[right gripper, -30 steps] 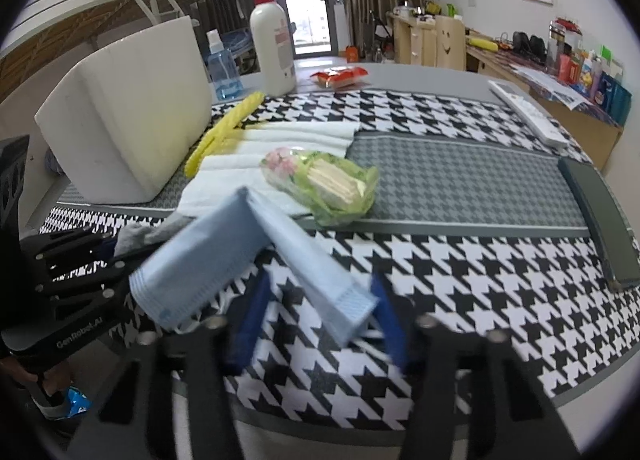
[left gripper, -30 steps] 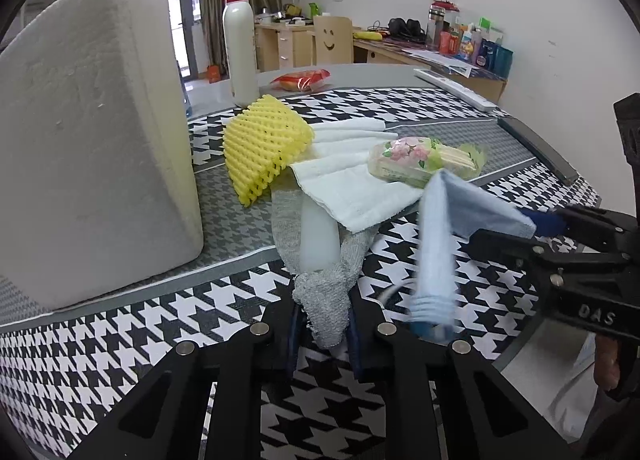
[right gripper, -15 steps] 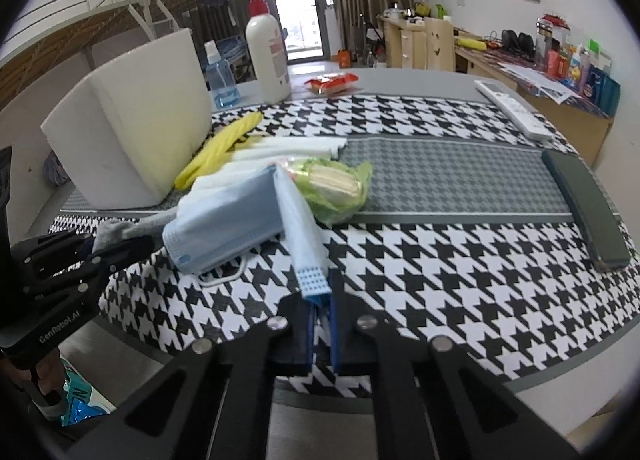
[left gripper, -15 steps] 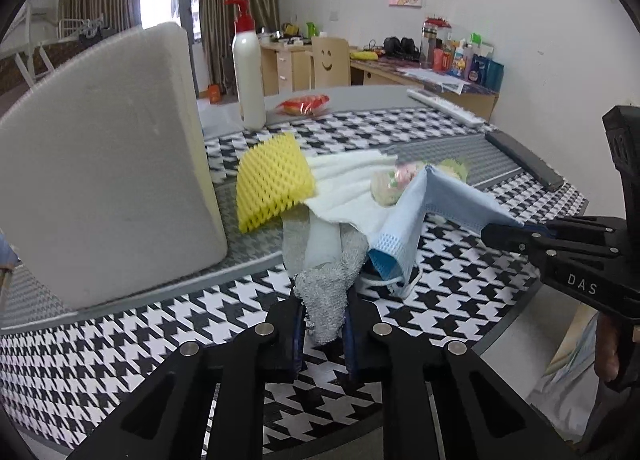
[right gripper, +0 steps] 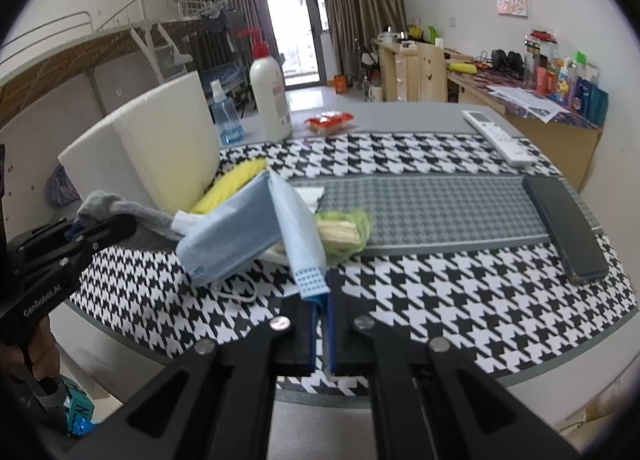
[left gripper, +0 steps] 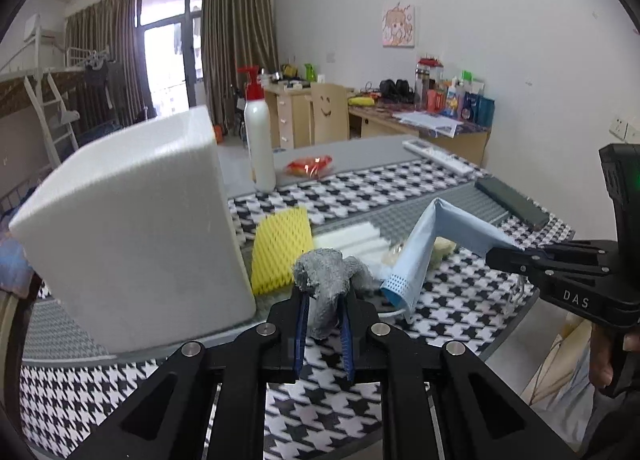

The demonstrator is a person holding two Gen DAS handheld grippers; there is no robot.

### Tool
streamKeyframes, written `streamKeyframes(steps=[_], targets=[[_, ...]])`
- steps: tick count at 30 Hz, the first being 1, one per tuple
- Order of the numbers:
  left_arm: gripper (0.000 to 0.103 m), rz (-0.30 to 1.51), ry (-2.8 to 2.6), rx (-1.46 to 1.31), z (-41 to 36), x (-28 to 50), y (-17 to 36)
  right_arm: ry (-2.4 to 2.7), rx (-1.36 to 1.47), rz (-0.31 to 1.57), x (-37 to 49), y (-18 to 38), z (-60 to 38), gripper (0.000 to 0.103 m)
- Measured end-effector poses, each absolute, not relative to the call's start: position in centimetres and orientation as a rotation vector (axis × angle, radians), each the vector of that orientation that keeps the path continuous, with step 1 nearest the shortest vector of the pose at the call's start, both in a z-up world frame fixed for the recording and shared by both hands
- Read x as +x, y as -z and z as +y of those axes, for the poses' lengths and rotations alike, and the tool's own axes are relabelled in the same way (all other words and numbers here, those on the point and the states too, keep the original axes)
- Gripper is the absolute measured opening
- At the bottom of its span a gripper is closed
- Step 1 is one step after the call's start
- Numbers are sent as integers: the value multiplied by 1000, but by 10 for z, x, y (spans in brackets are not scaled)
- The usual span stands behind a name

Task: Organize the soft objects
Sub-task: 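Lift the grey sock with the left tool while the right tool lifts the blue mask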

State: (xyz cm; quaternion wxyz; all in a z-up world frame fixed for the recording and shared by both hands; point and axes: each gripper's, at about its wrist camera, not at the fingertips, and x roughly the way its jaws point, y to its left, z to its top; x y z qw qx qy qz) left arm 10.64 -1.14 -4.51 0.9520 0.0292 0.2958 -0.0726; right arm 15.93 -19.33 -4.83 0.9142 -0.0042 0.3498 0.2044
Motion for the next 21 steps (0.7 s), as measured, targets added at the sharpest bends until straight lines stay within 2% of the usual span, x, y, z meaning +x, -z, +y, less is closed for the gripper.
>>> streamKeyframes(steps=[21], targets=[[13, 454, 137, 54, -10, 107, 1, -390, 23, 606, 150, 13, -212, 5]])
